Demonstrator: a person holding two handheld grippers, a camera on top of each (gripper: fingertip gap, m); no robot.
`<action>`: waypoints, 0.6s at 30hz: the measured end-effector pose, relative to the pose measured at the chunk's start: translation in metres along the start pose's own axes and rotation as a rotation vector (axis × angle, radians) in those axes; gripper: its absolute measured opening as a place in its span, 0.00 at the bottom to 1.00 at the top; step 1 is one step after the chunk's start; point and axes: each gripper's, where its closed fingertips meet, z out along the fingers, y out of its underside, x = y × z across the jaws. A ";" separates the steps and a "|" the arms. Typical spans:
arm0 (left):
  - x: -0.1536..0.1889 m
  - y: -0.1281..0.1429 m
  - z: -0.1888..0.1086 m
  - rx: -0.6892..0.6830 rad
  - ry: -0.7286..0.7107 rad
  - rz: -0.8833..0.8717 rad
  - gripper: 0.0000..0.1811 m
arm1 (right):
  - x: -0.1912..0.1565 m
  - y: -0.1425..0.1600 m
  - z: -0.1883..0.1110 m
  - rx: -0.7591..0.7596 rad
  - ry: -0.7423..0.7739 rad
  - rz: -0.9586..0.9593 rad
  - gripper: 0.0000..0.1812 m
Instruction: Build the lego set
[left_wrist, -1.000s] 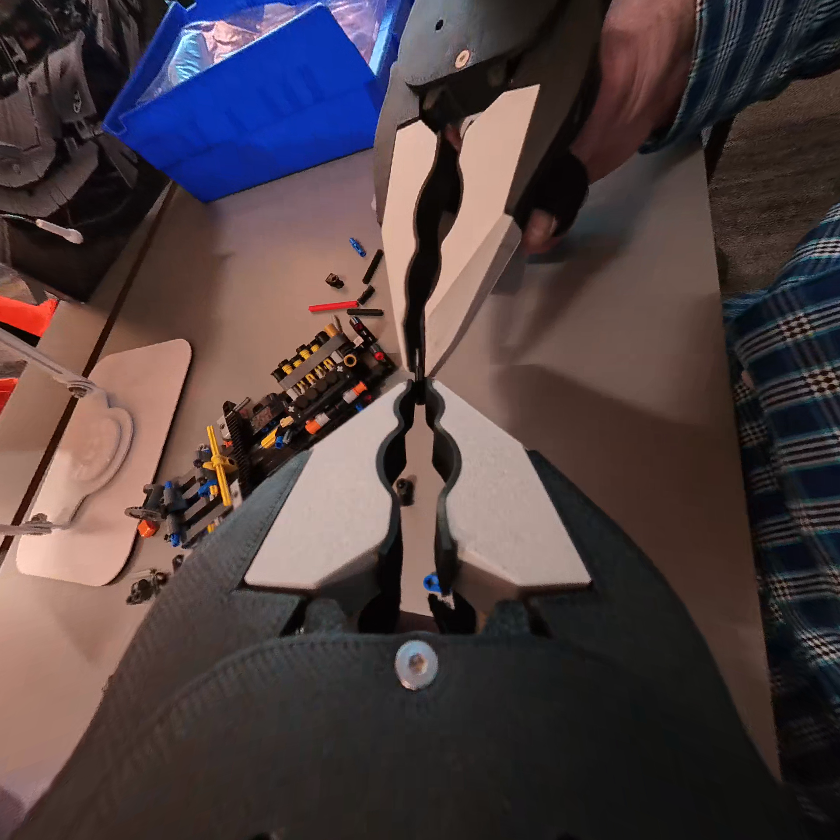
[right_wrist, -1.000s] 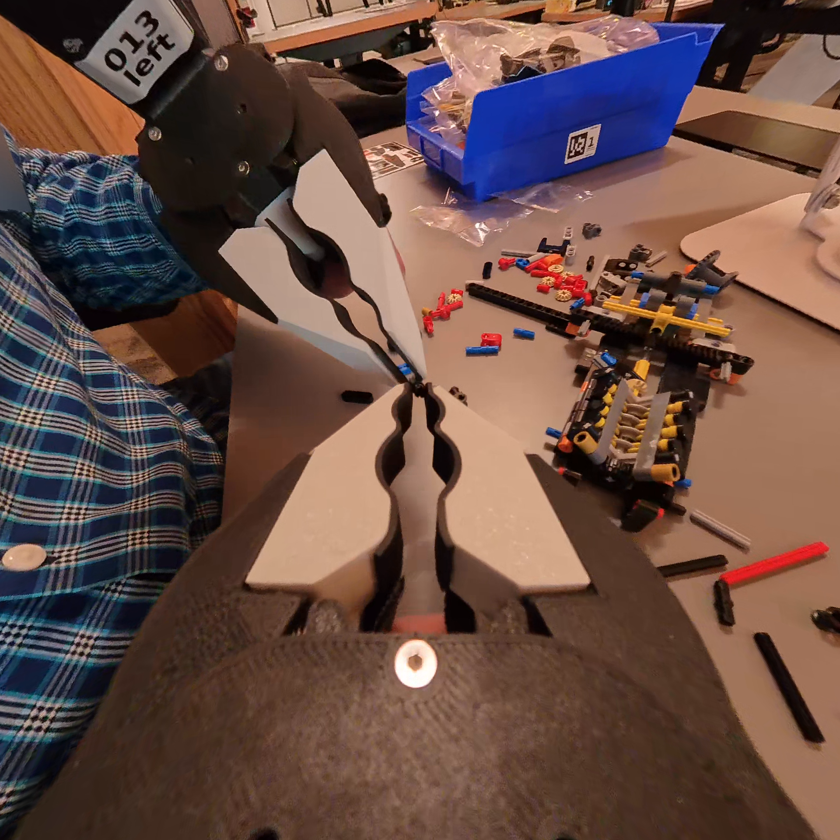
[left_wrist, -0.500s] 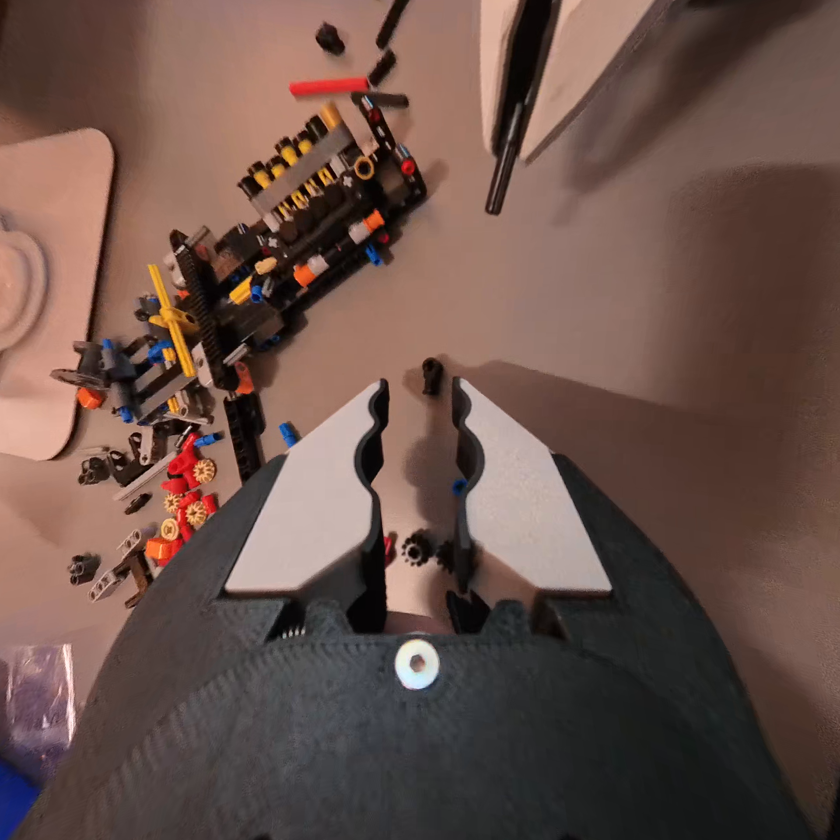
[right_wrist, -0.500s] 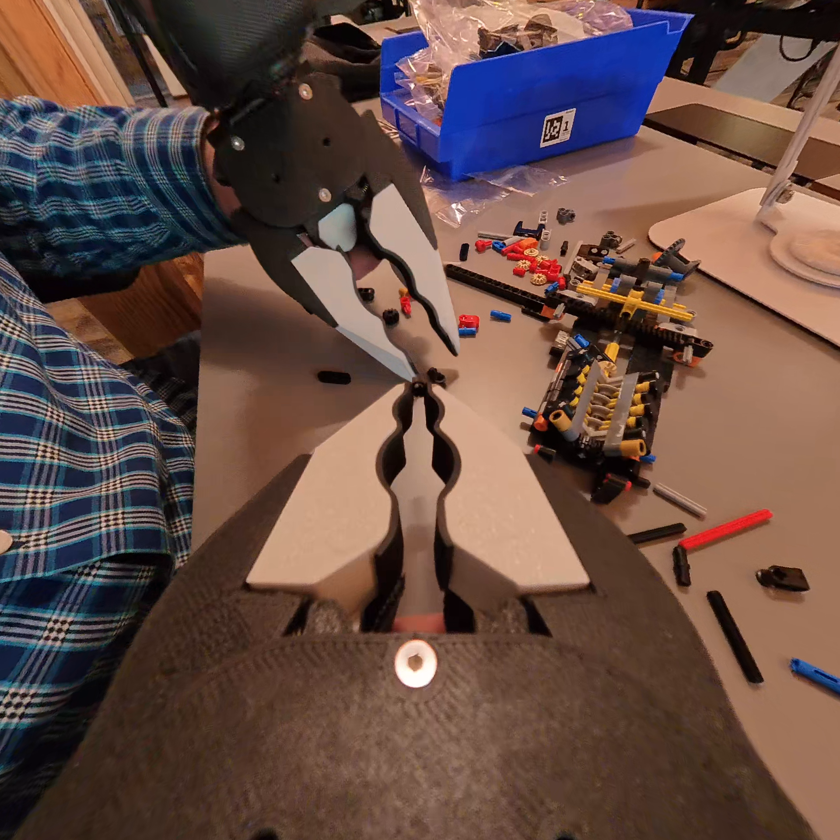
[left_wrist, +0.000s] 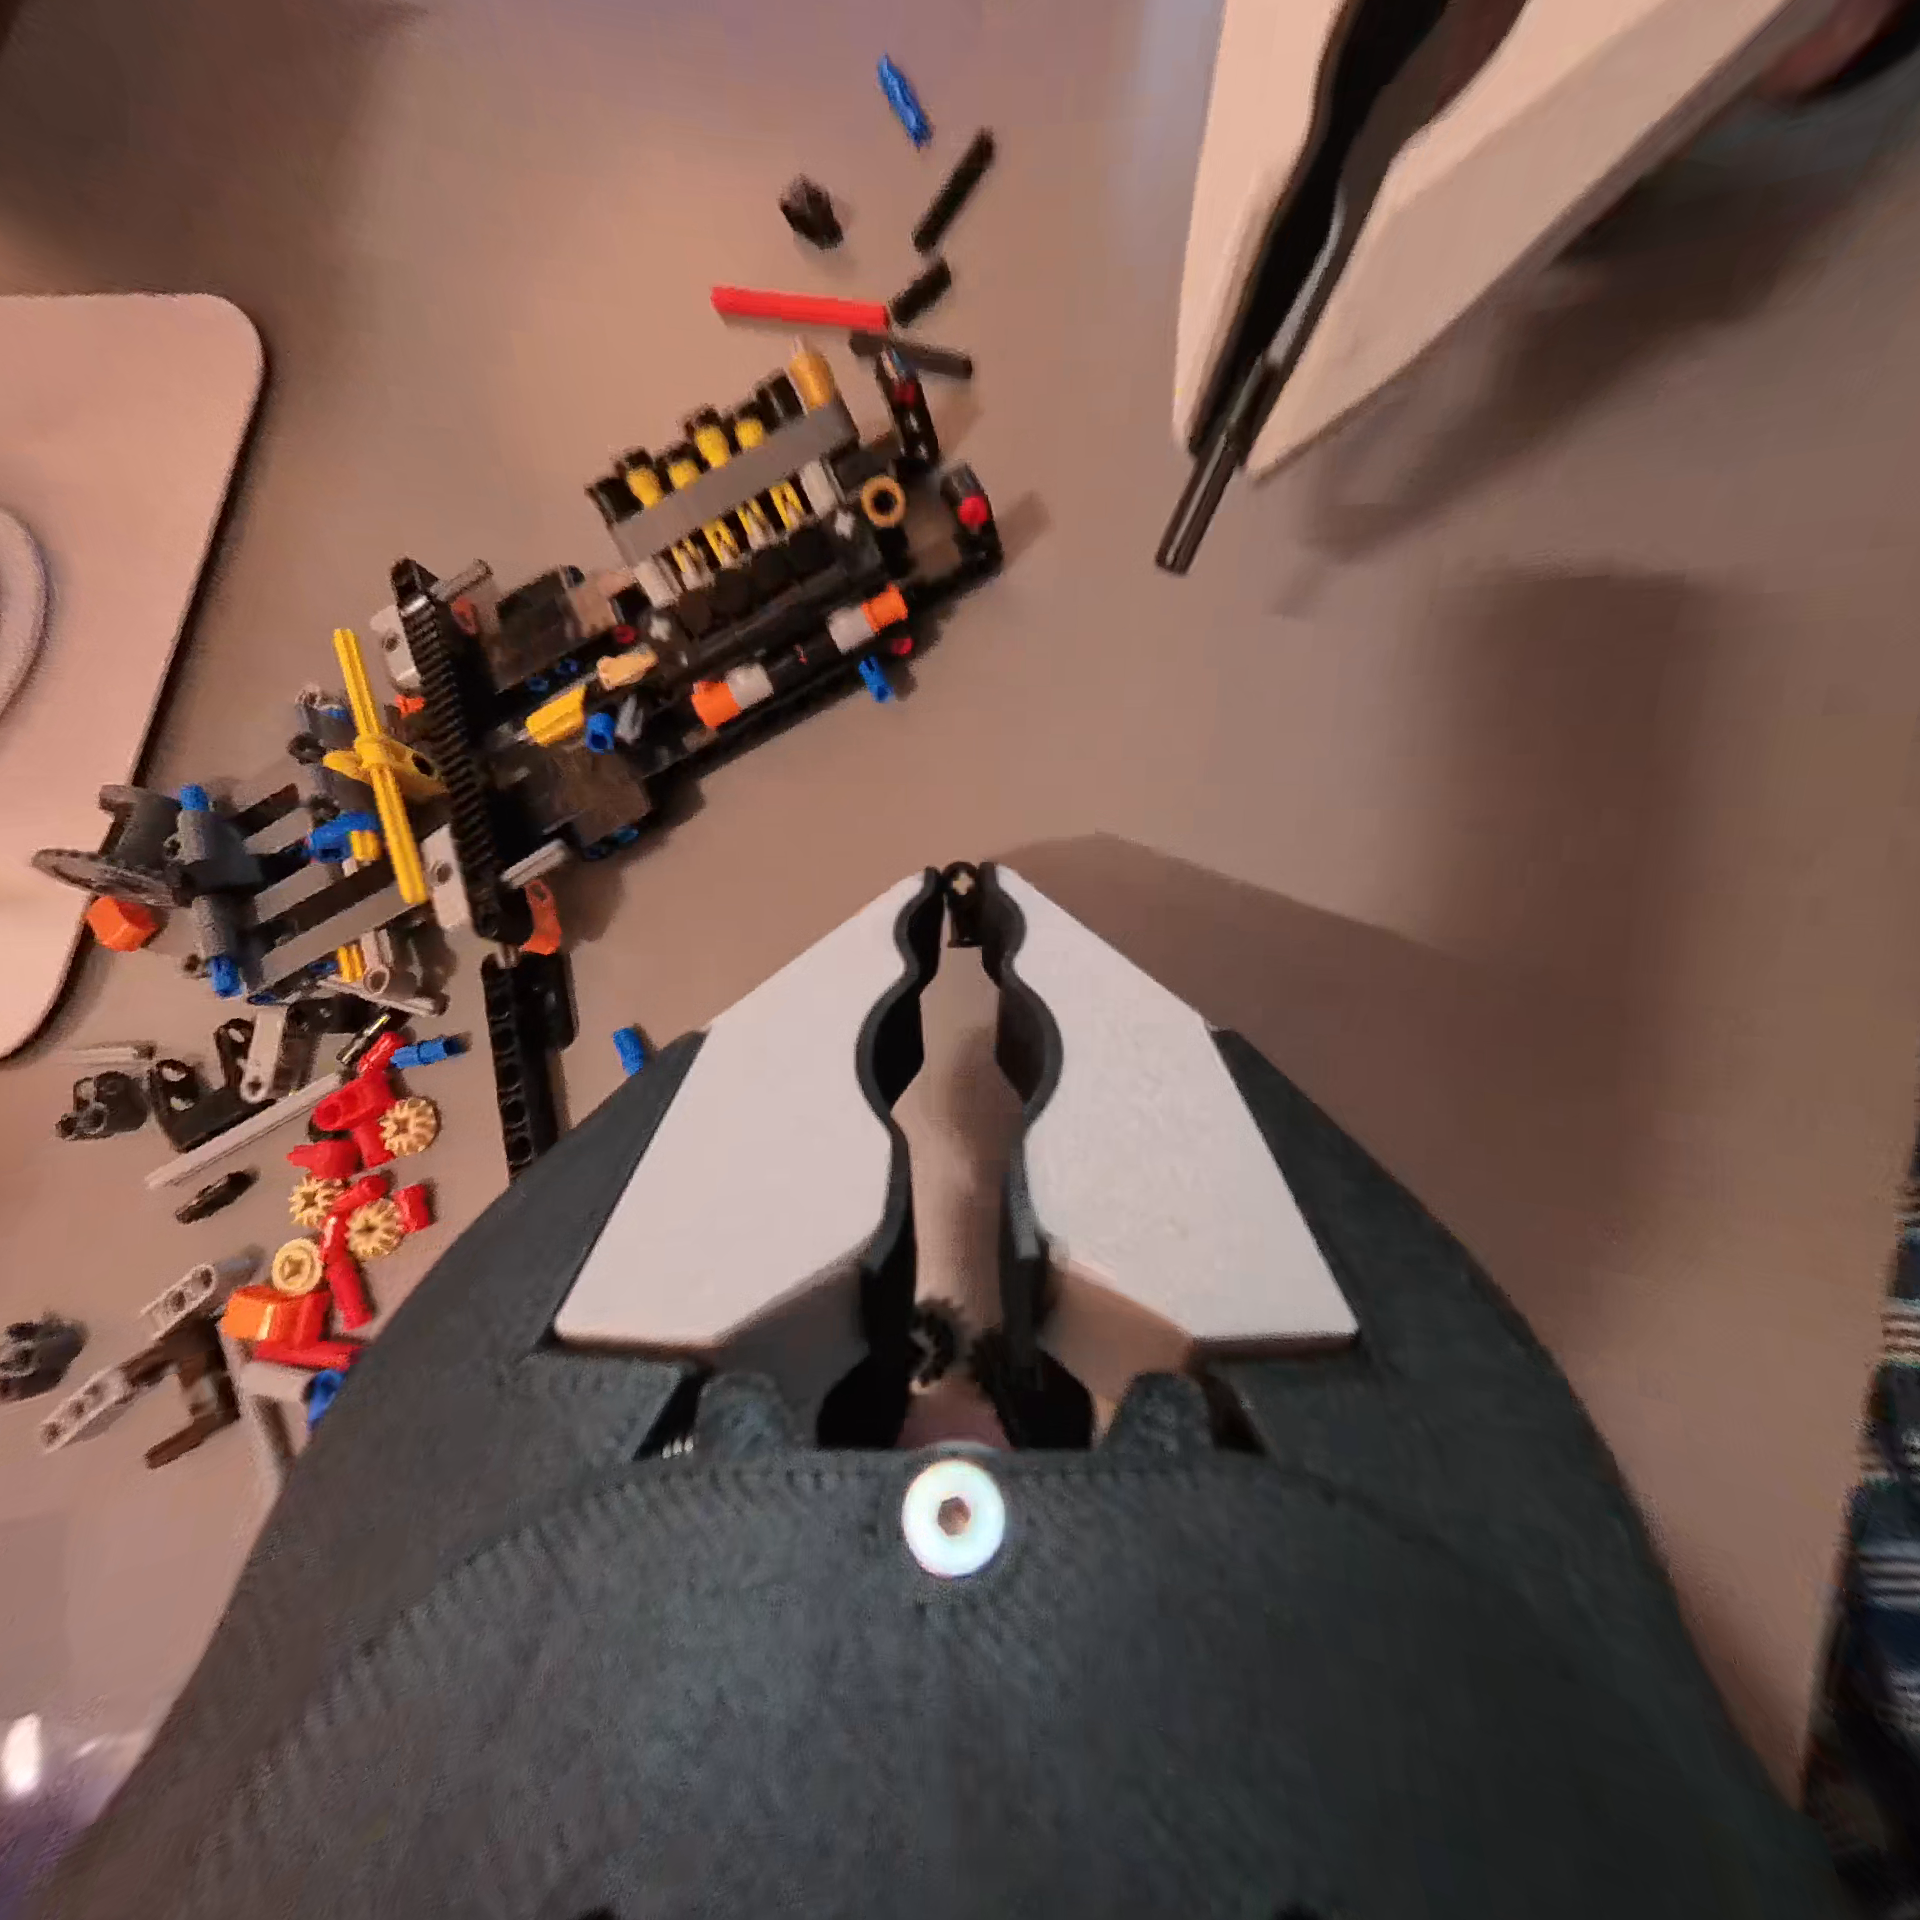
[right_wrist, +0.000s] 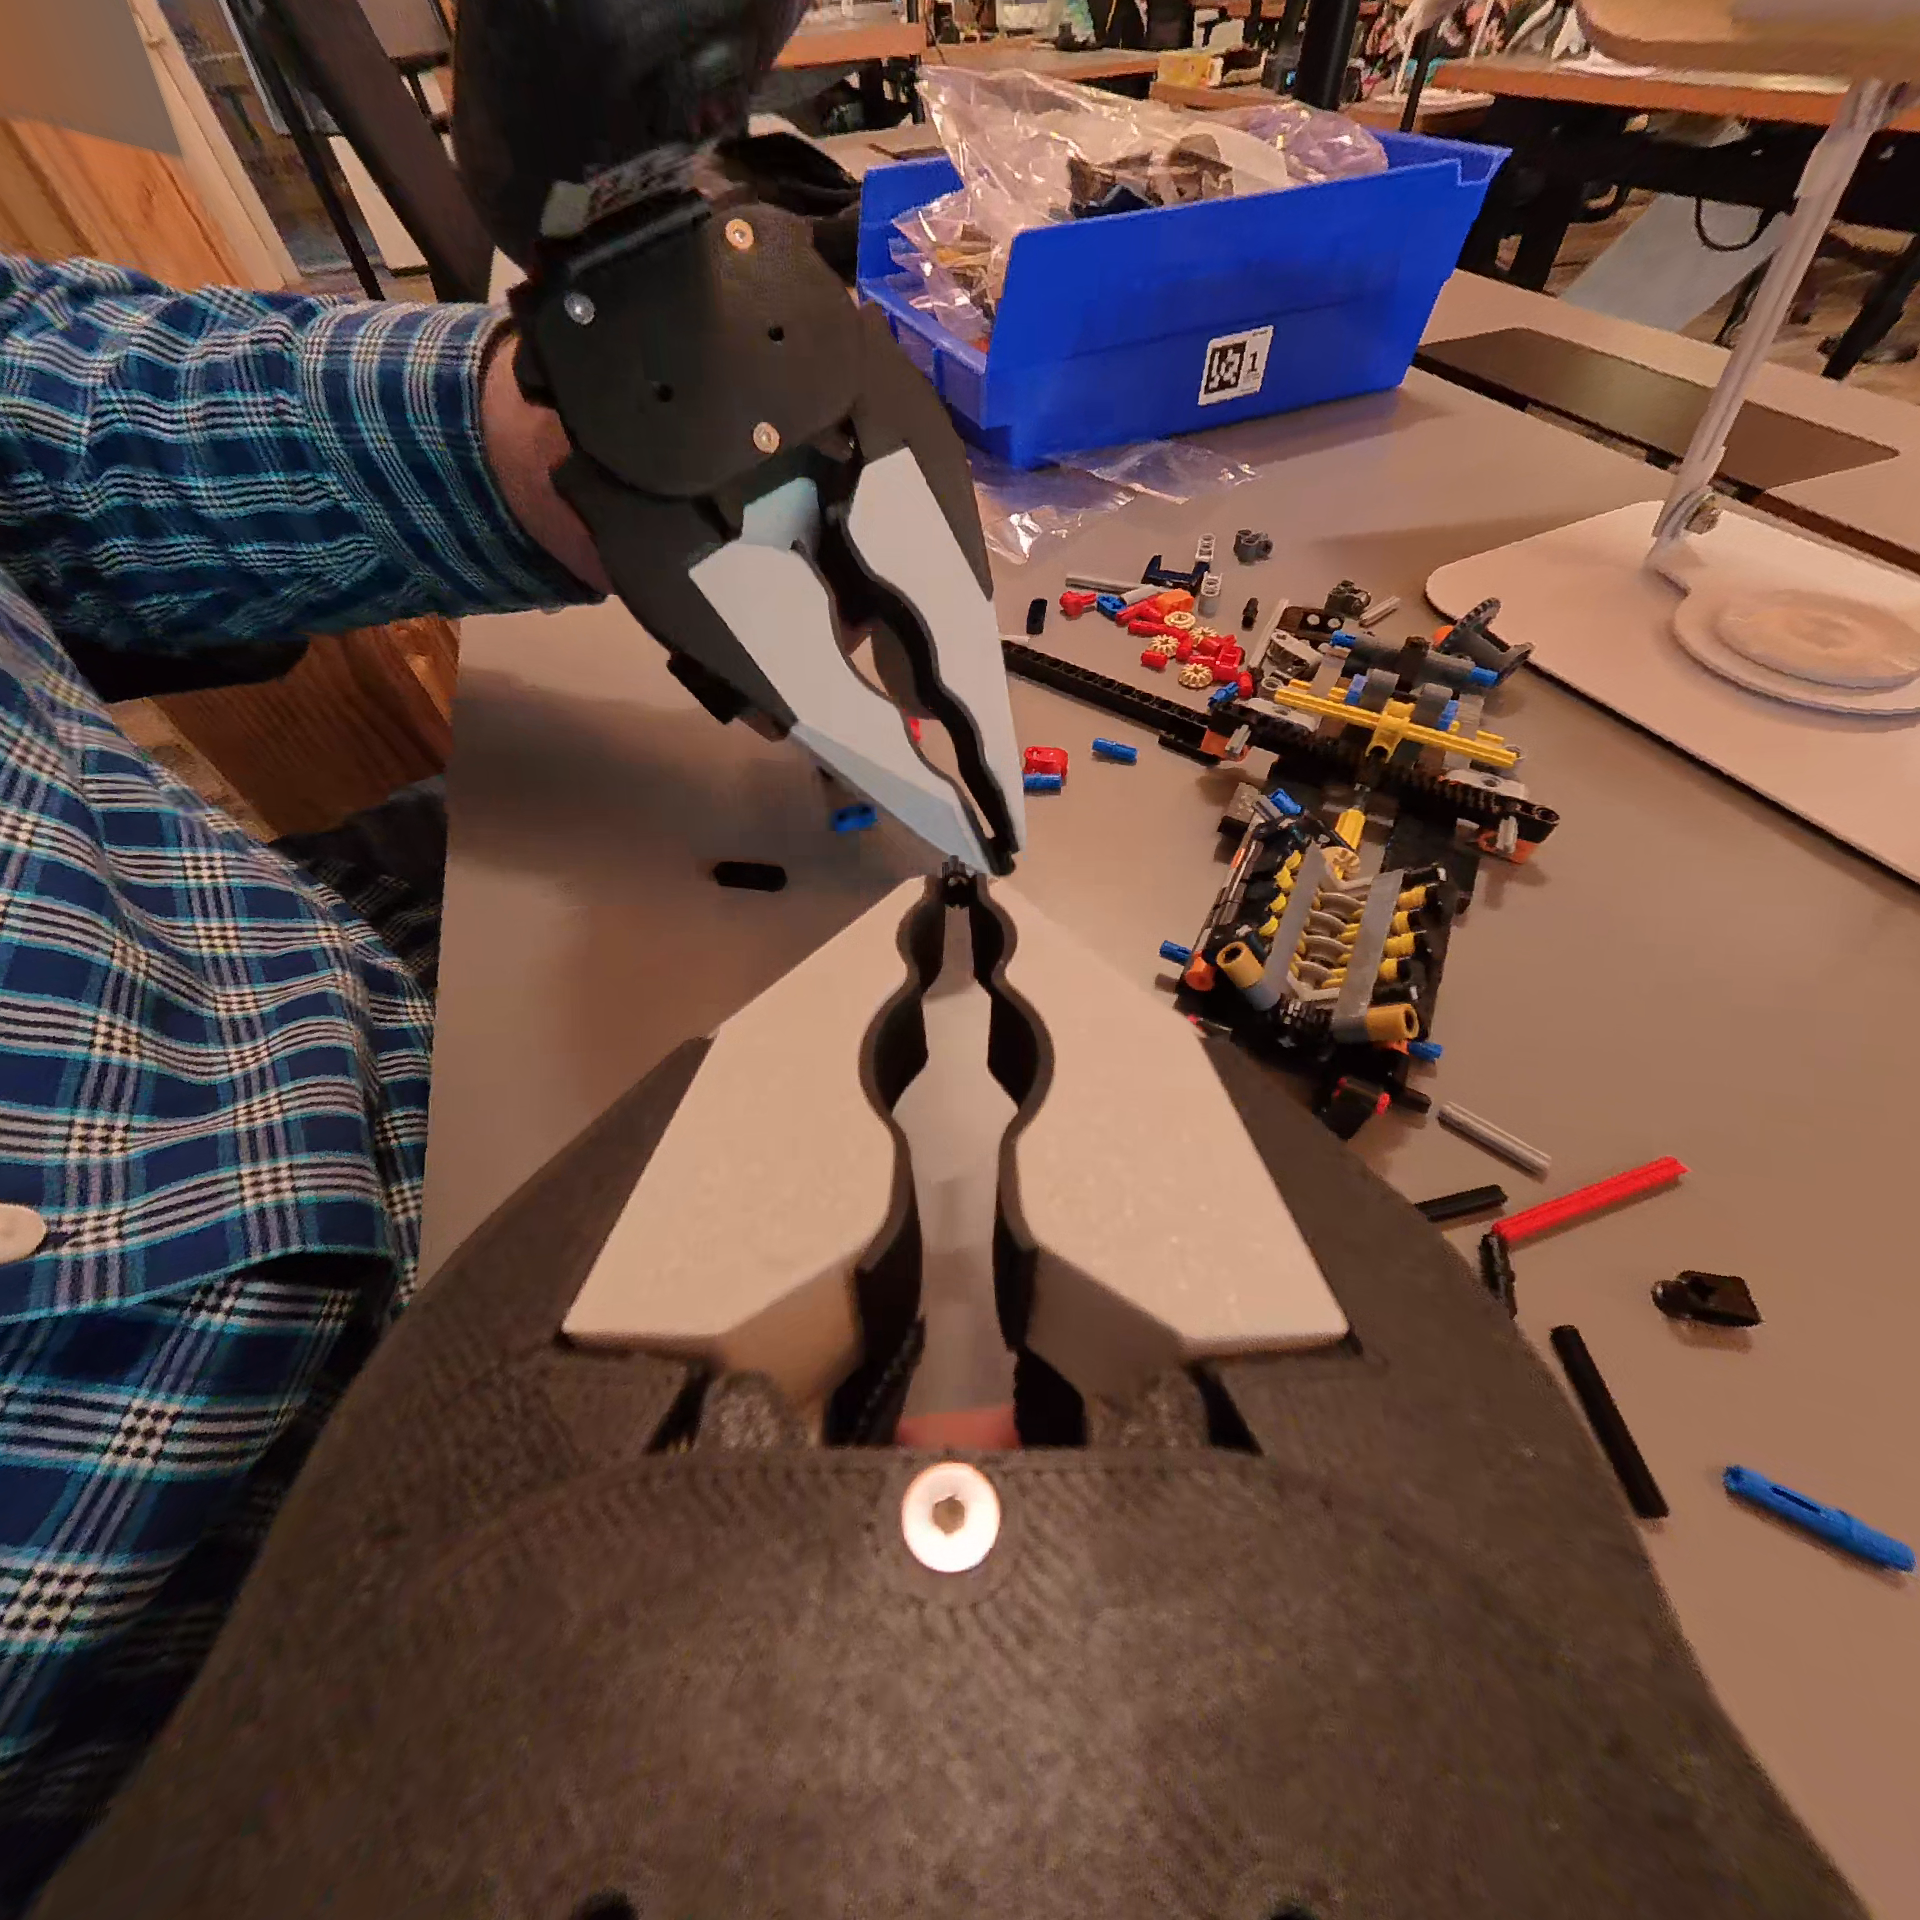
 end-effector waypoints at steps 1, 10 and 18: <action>0.002 -0.007 -0.003 0.036 0.015 -0.034 0.02 | -0.002 -0.001 -0.002 0.014 -0.003 -0.011 0.02; 0.017 -0.055 -0.019 0.317 0.135 -0.329 0.02 | 0.001 -0.001 -0.029 0.073 0.104 -0.160 0.02; 0.019 -0.077 -0.015 0.464 0.235 -0.527 0.02 | 0.012 -0.001 -0.049 0.111 0.200 -0.229 0.01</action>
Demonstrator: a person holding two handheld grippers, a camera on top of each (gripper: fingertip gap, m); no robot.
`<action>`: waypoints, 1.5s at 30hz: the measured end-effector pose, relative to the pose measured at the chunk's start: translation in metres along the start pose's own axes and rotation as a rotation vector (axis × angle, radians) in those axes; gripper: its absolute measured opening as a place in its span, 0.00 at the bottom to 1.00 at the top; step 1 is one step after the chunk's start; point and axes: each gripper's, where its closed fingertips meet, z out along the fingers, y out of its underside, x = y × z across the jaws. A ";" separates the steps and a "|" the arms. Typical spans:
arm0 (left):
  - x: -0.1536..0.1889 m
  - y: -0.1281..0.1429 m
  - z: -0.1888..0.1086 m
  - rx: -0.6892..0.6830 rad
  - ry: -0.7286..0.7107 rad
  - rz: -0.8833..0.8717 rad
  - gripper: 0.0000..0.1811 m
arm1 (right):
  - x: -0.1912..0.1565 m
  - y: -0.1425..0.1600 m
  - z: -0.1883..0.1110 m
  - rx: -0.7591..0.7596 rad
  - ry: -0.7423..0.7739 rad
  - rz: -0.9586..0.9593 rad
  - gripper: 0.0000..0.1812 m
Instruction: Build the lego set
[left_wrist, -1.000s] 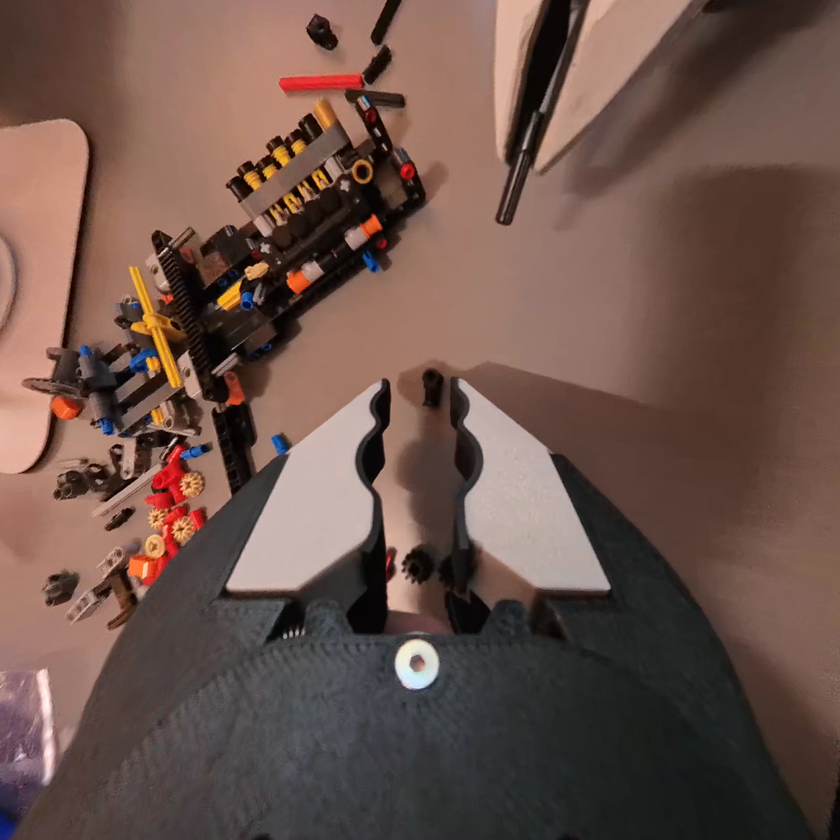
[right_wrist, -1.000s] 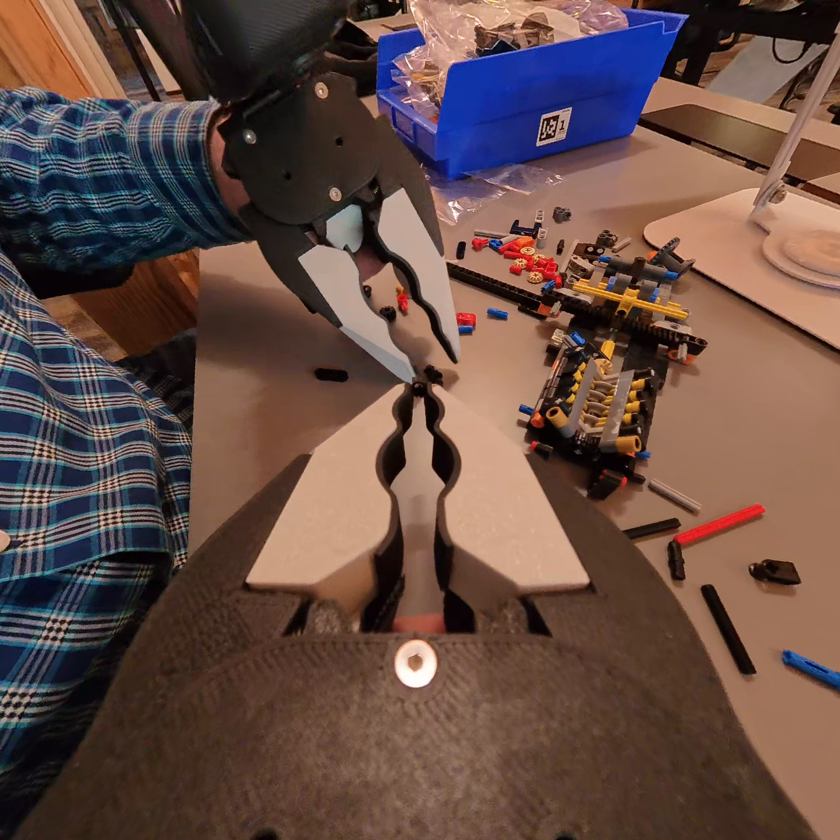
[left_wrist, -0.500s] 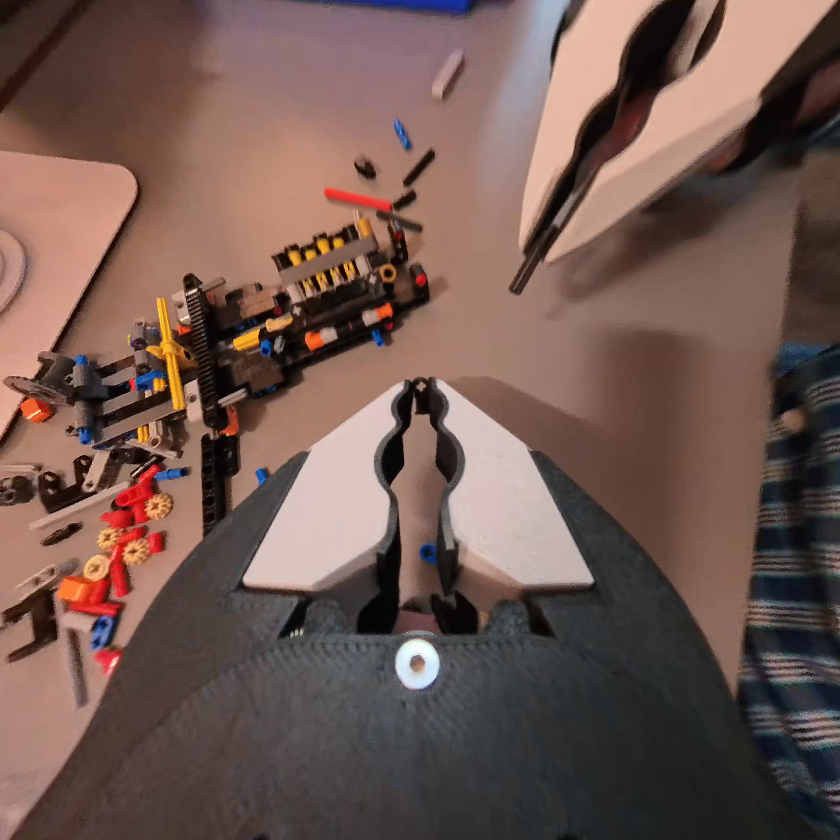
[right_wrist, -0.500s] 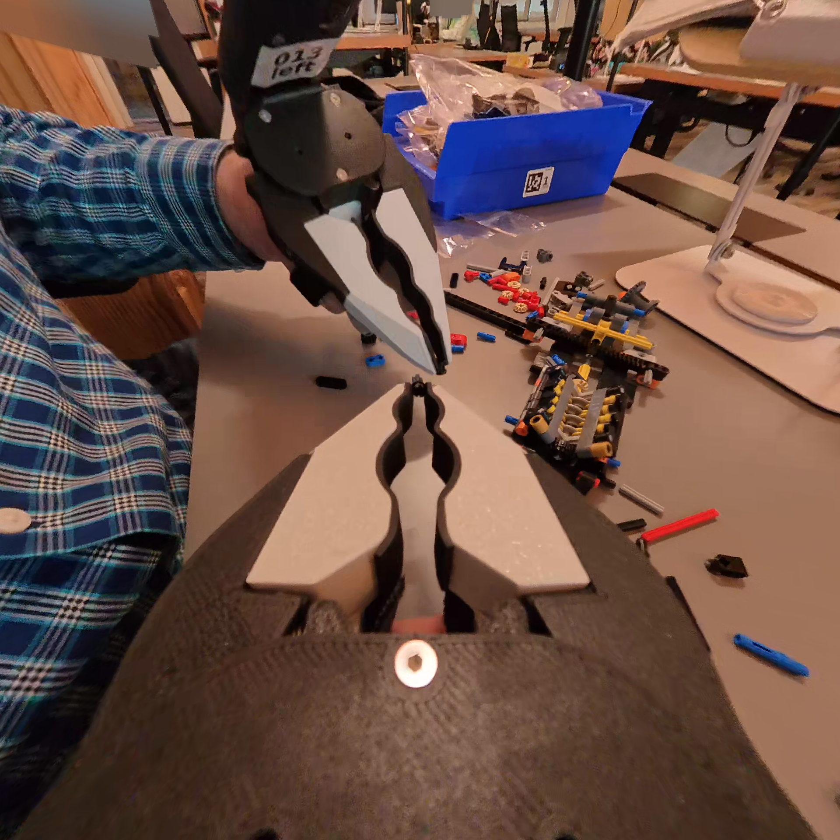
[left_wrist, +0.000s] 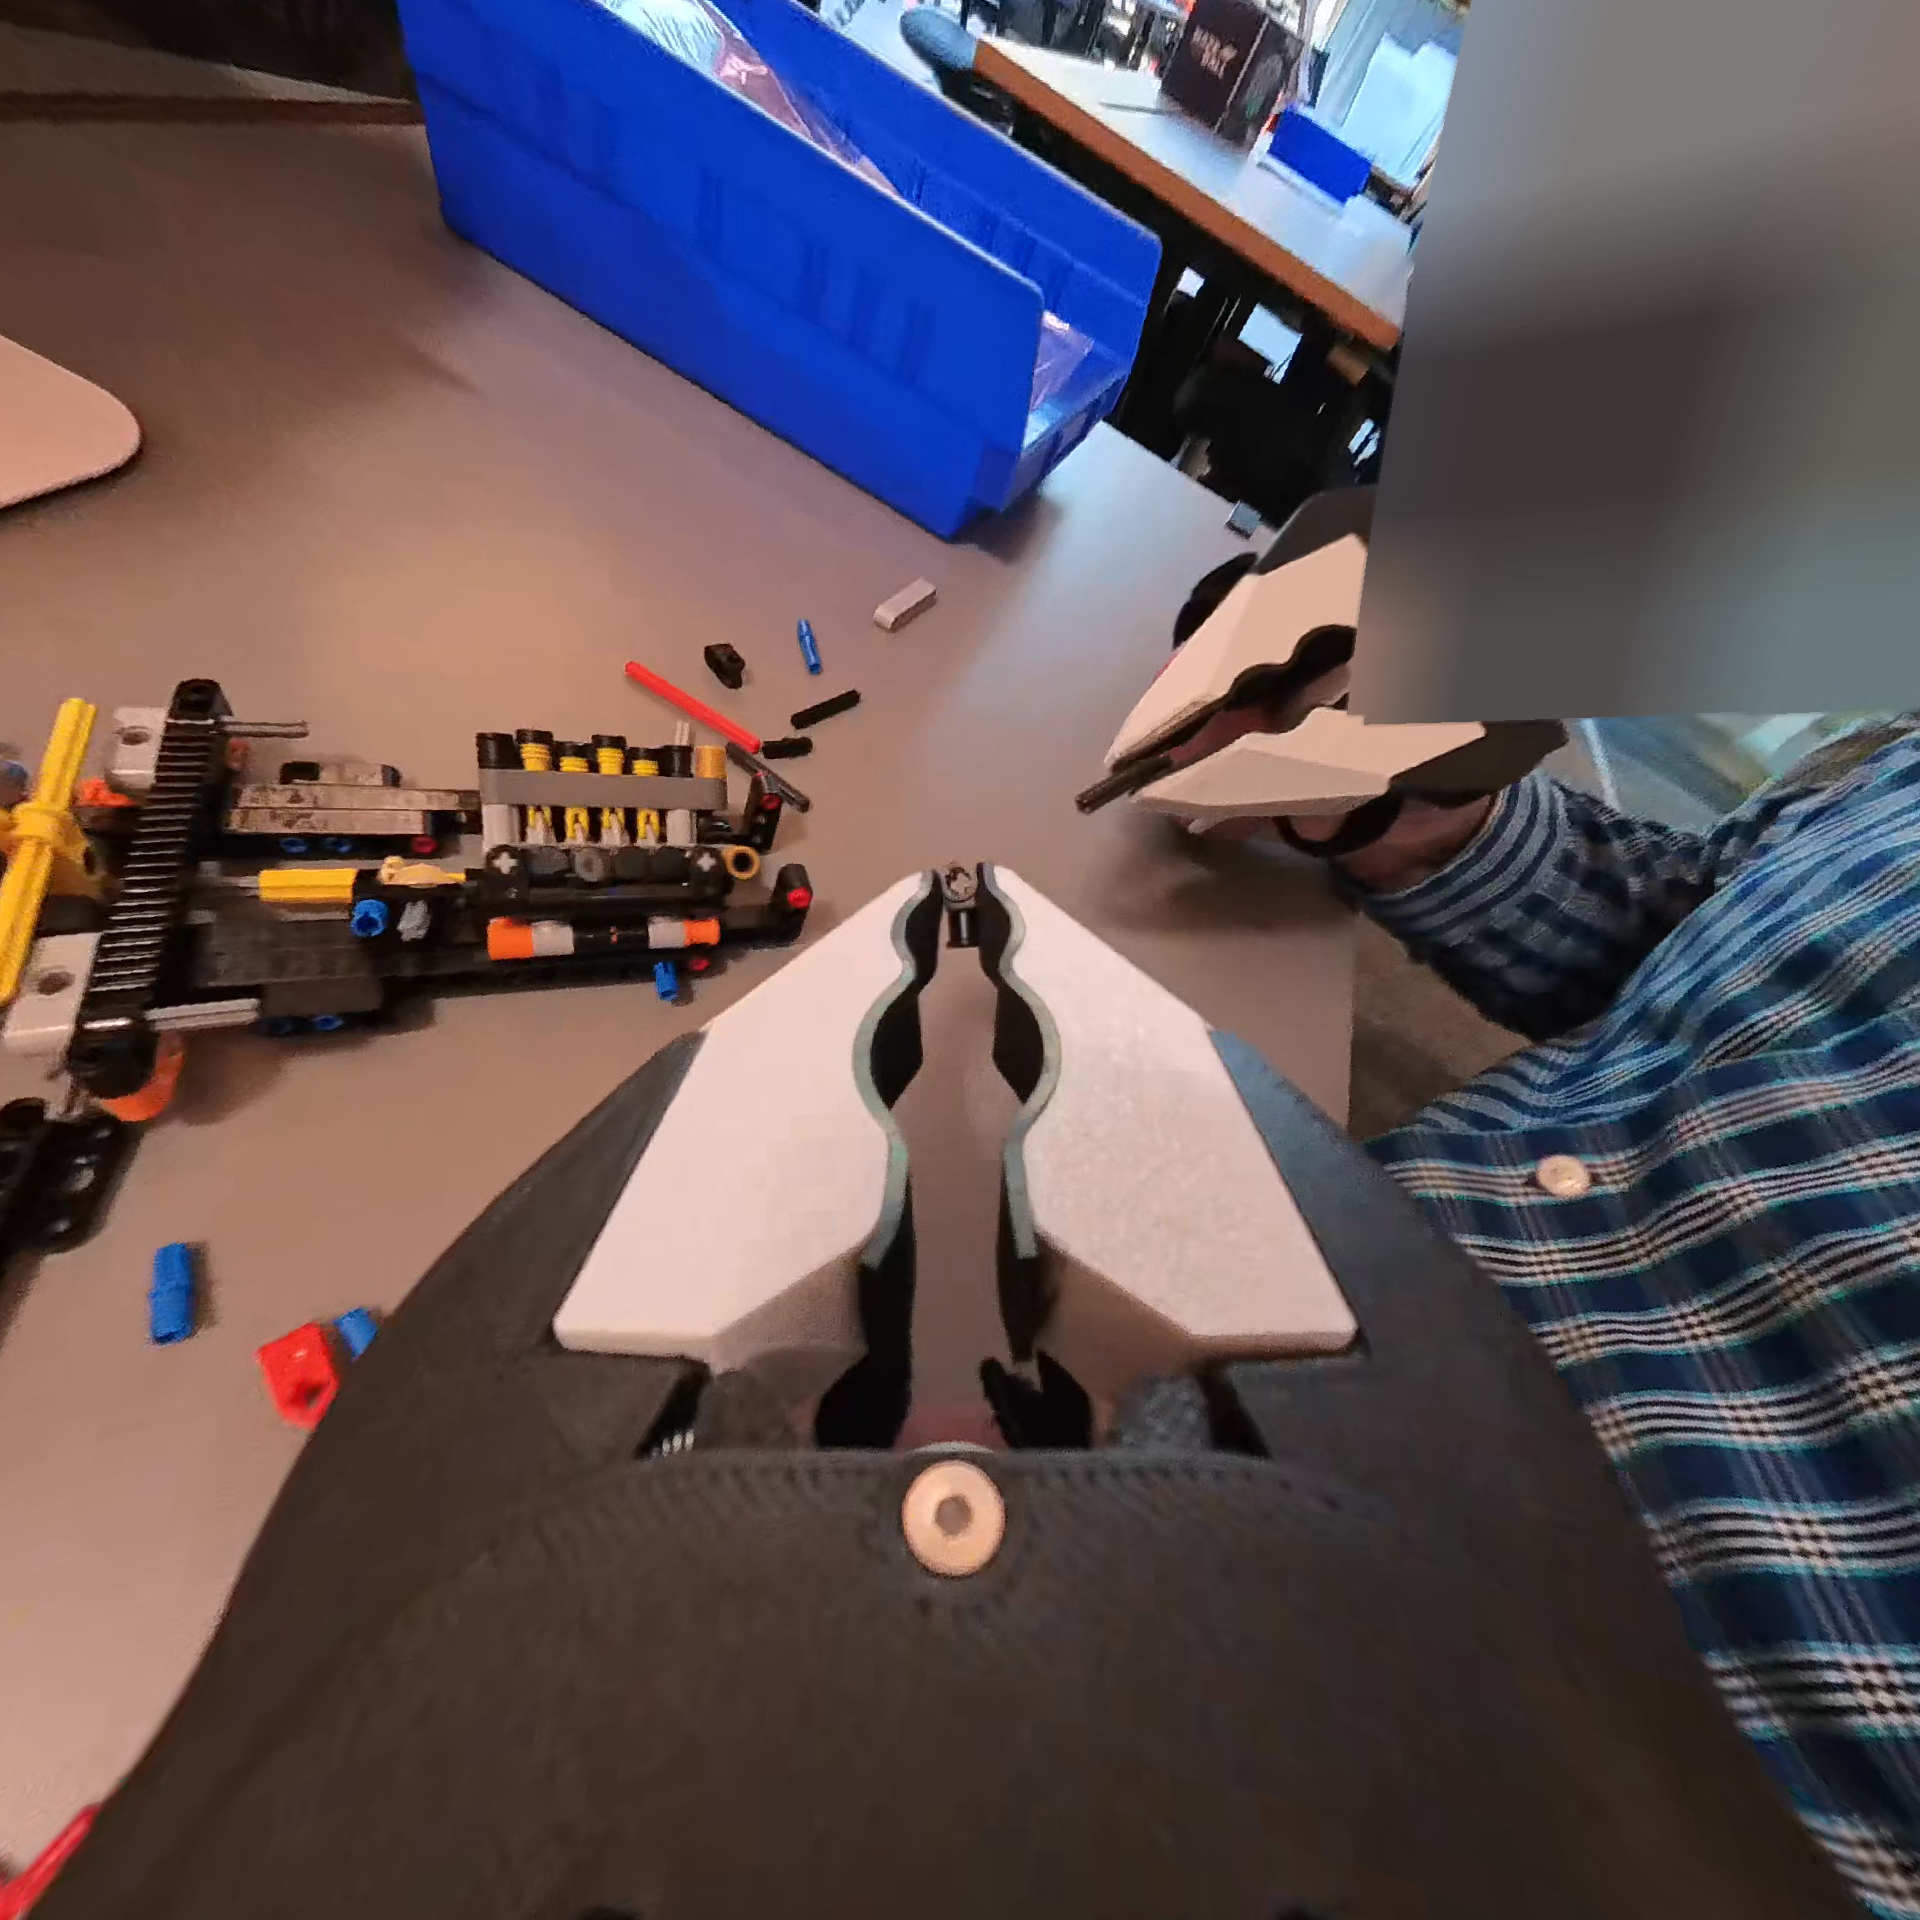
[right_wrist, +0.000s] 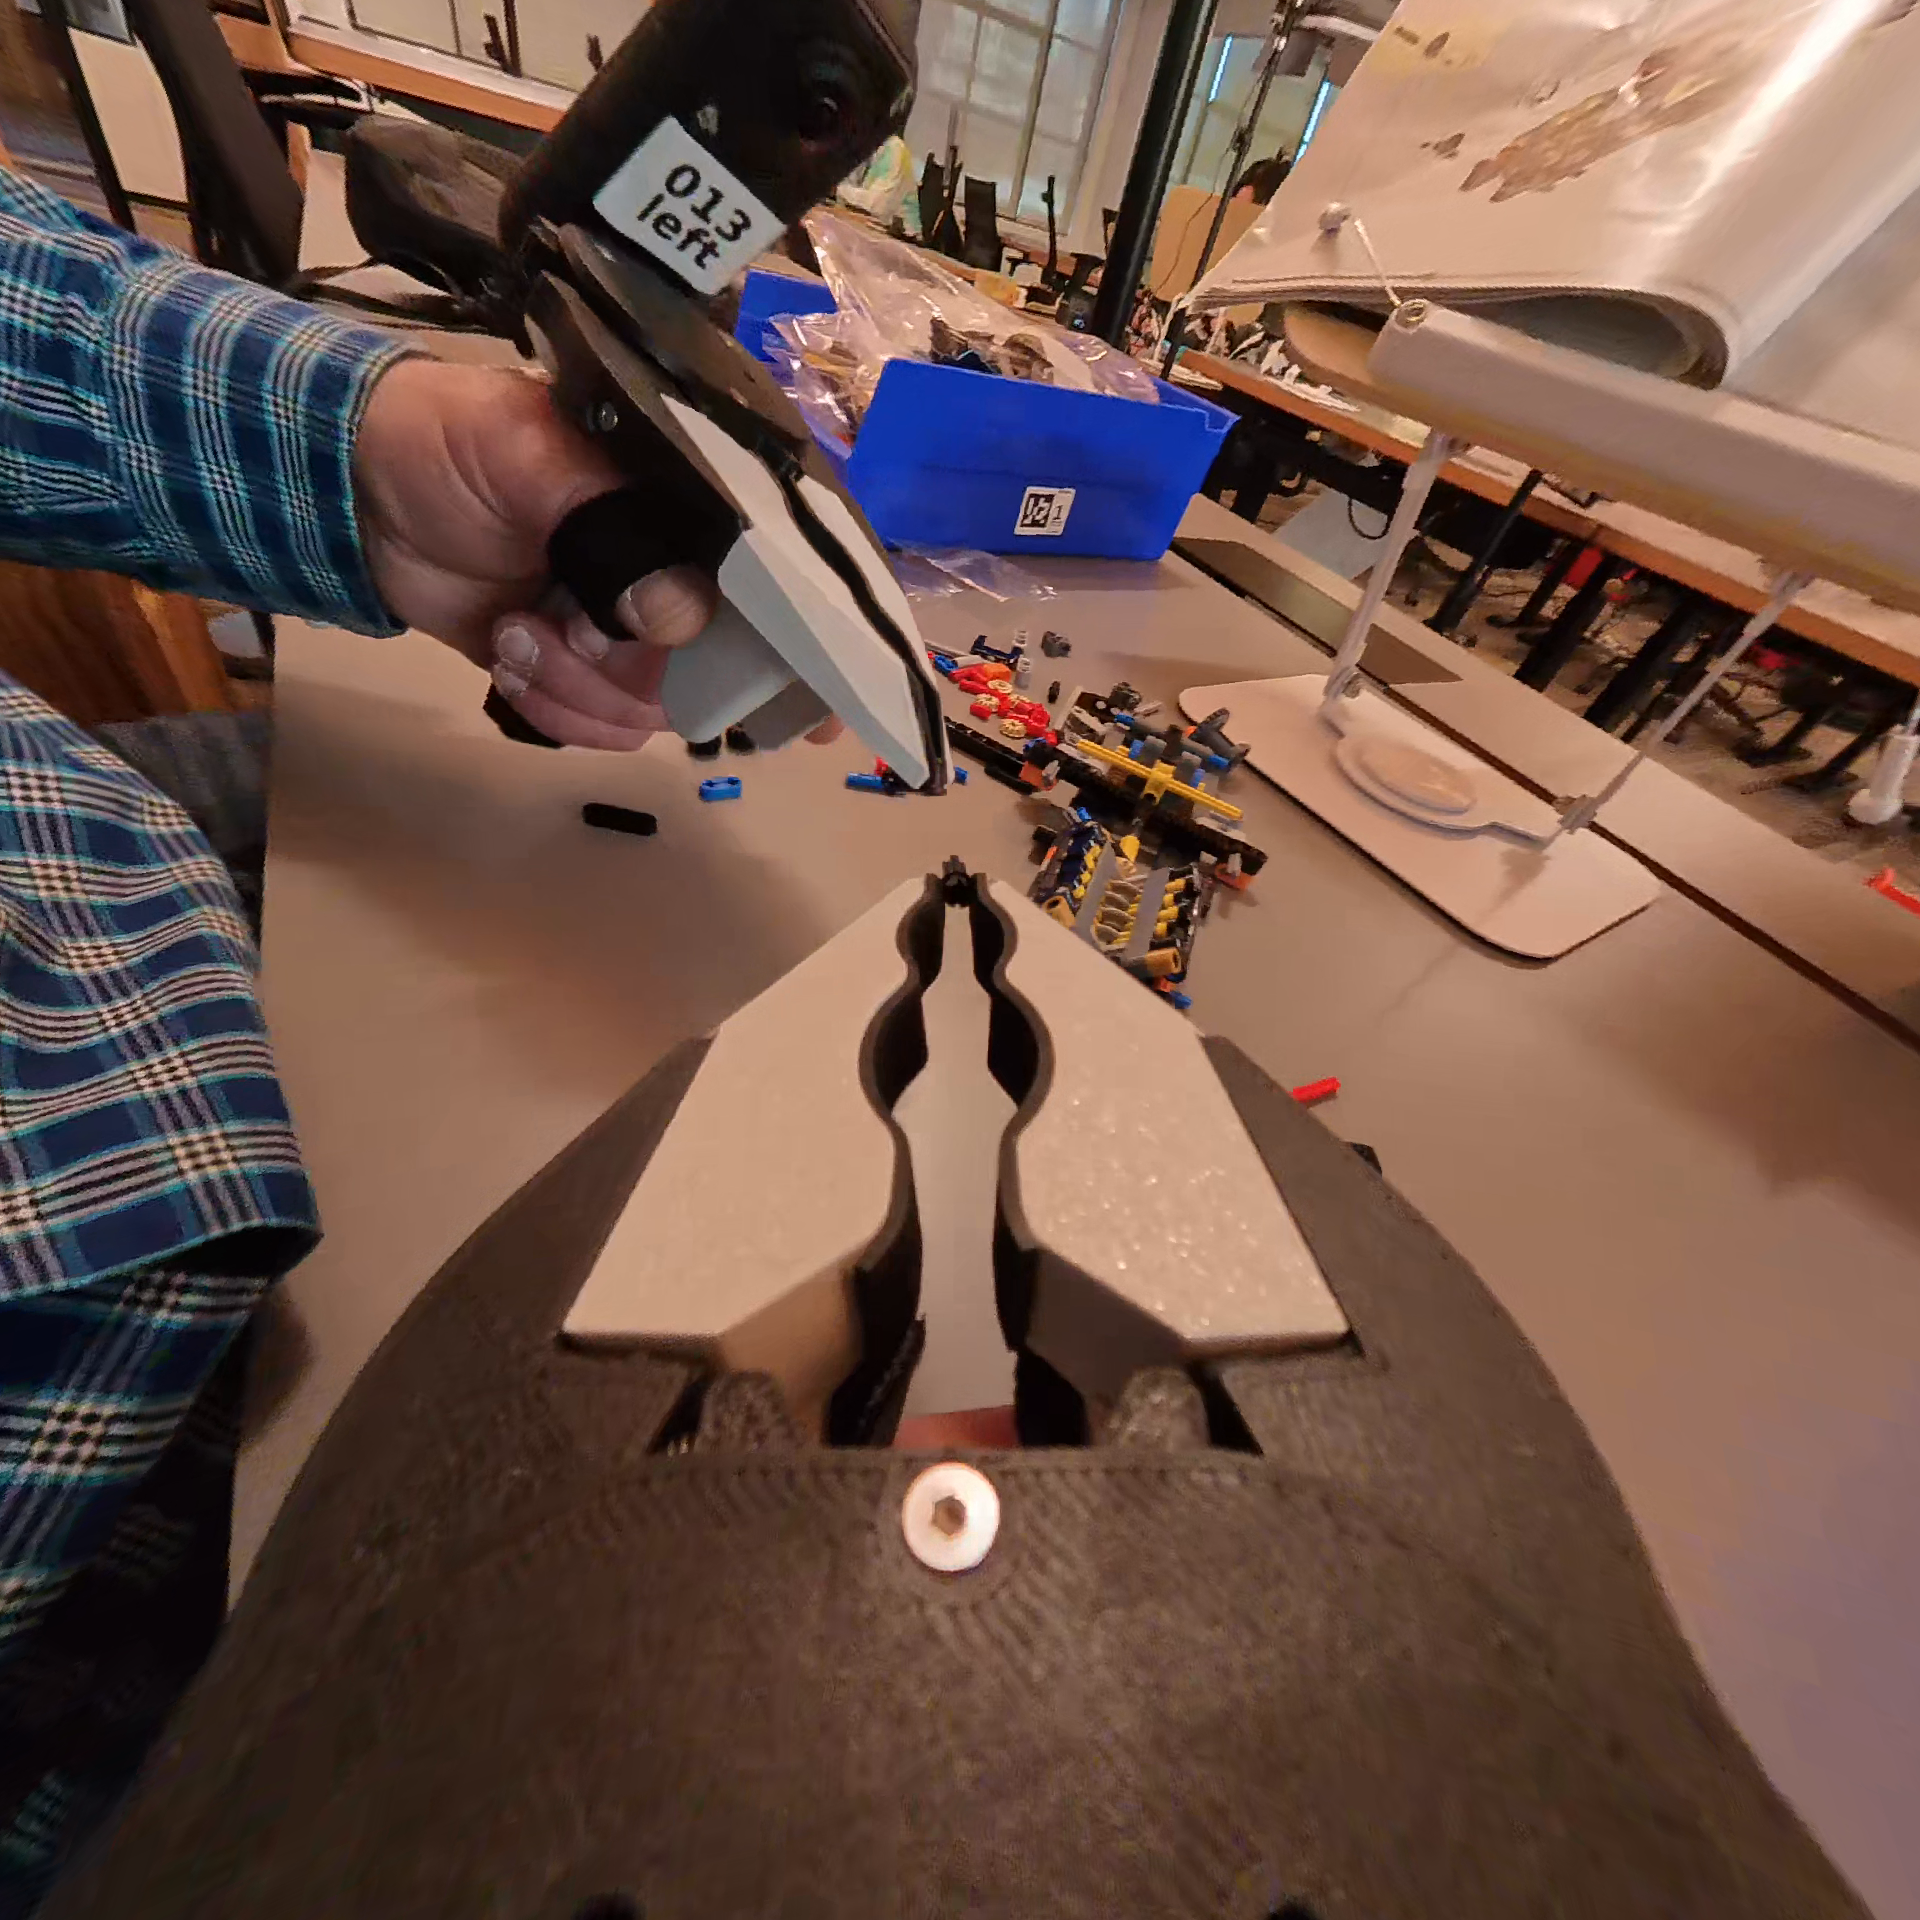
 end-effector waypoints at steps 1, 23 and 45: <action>0.000 -0.001 0.002 0.005 0.007 -0.016 0.02 | 0.002 0.000 -0.001 0.006 0.010 -0.003 0.01; -0.005 -0.023 0.003 0.213 0.167 -0.410 0.02 | 0.011 -0.005 -0.008 0.043 0.054 0.007 0.01; 0.006 -0.011 0.006 0.212 0.179 -0.490 0.02 | 0.009 -0.008 -0.011 0.052 0.087 -0.062 0.01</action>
